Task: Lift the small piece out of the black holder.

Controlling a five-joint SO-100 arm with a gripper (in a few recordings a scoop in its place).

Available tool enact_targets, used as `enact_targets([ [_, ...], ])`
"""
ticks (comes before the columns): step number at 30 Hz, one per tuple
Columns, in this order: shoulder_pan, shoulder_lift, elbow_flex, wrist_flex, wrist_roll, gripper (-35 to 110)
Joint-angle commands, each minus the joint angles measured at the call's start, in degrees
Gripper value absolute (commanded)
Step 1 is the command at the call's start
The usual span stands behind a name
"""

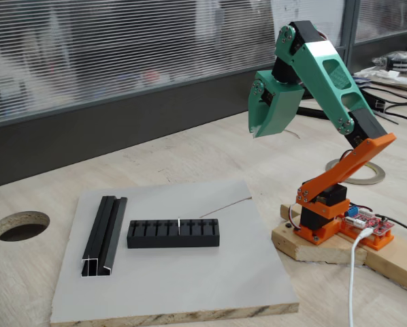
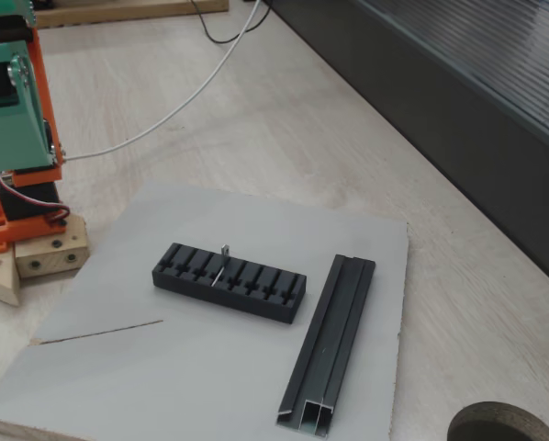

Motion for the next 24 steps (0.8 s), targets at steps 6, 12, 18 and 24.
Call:
enact_targets([
  [6, -4.7, 0.1, -0.6, 1.7, 0.7, 5],
  [12, -22.9, -3.3, -0.4, 1.7, 0.7, 5],
  [18, -38.3, -6.8, -0.7, 1.5, 0.7, 5],
  [24, -49.7, -6.9, 0.0, -8.7, 0.6, 5],
])
